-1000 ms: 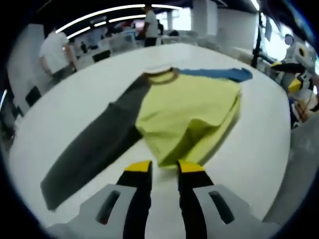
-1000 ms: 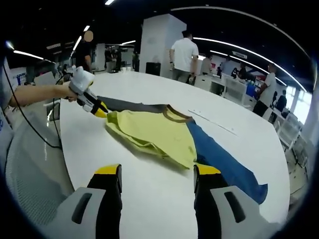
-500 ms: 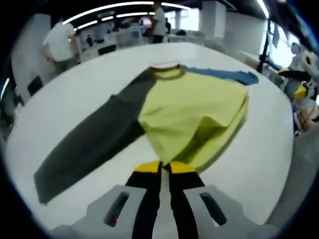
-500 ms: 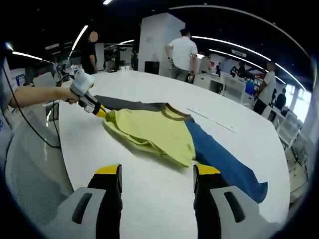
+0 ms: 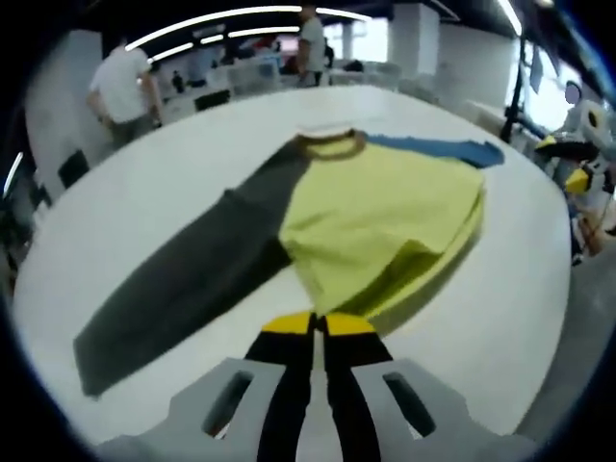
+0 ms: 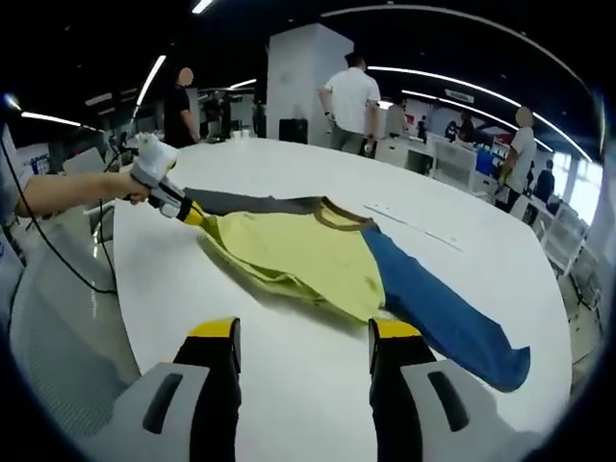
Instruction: Fold the garment on the visible template until the final outline fits inside the template.
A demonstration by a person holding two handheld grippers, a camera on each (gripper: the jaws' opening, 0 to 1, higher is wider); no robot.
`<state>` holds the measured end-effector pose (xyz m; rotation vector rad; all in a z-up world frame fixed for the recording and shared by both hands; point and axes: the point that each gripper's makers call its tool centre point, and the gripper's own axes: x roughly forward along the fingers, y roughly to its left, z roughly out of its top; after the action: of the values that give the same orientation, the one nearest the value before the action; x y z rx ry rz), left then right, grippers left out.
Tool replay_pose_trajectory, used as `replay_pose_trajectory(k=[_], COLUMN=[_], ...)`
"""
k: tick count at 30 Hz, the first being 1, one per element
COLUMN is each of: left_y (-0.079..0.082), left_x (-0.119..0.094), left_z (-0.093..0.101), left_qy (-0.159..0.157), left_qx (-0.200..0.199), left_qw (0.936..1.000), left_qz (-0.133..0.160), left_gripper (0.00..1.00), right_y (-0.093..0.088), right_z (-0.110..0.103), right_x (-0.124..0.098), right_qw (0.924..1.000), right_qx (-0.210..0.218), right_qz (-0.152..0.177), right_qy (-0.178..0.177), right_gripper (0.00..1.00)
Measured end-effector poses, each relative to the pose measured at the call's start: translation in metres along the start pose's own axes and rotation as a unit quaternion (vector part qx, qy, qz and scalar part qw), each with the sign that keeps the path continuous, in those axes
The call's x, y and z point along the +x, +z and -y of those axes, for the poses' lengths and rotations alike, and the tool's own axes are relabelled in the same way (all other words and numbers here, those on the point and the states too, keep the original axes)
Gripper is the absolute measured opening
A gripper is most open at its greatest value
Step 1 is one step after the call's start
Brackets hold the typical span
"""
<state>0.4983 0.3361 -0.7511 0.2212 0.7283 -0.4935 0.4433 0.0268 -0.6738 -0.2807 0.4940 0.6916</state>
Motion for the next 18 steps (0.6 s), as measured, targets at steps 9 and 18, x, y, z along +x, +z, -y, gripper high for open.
replay_pose_trajectory(k=[9,18], left_y=[0.001,-0.001], left_x=[-0.001,-0.002], left_z=[0.000,0.002], left_qy=[0.005,0.005], left_qx=[0.003,0.003], left_qw=[1.0000,1.0000], left_qz=[0.005,0.005], left_gripper=[0.00,0.00], right_y=[-0.016,-0.029], right_z=[0.031,0.050], right_x=[0.018,0.040], right_qw=[0.9989,0.9974], right_qx=[0.020,0.018], right_qz=[-0.004,-0.028], right_qy=[-0.043,-0.064], right_gripper=[0.33,0.25])
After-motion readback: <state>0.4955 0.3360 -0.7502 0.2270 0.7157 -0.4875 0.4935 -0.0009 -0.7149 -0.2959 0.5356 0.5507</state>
